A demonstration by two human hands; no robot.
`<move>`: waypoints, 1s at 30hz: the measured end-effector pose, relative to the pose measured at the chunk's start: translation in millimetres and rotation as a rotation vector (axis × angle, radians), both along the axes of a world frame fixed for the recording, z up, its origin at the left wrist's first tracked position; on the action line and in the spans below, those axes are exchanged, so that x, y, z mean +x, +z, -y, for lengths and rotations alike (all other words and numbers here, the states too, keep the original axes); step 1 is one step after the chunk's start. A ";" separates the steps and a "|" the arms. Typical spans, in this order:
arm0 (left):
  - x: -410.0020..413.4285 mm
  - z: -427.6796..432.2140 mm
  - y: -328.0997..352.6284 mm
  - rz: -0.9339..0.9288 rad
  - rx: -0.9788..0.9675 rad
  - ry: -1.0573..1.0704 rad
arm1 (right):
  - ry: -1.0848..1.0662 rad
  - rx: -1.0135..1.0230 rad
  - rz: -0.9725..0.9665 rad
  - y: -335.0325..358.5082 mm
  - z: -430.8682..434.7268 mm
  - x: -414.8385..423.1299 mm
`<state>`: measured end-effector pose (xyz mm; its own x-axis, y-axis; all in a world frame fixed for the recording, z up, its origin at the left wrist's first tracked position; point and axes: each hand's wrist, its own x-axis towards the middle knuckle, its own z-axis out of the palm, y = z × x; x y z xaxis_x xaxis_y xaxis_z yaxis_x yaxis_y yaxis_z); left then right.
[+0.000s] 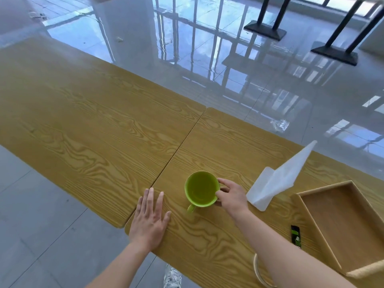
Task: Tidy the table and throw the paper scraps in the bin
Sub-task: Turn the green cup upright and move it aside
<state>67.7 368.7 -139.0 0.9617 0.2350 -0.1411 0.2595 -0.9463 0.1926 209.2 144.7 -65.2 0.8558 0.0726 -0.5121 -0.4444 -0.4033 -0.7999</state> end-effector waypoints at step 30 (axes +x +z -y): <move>-1.2 -3.1 -1.0 0.066 -0.011 -0.010 | -0.393 0.255 -0.265 -16.9 -95.3 -56.4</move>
<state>66.5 371.7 -140.0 0.9714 0.2239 -0.0796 0.2362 -0.9465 0.2198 152.7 240.0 -82.0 0.6876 -0.0772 -0.7220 -0.7225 0.0263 -0.6909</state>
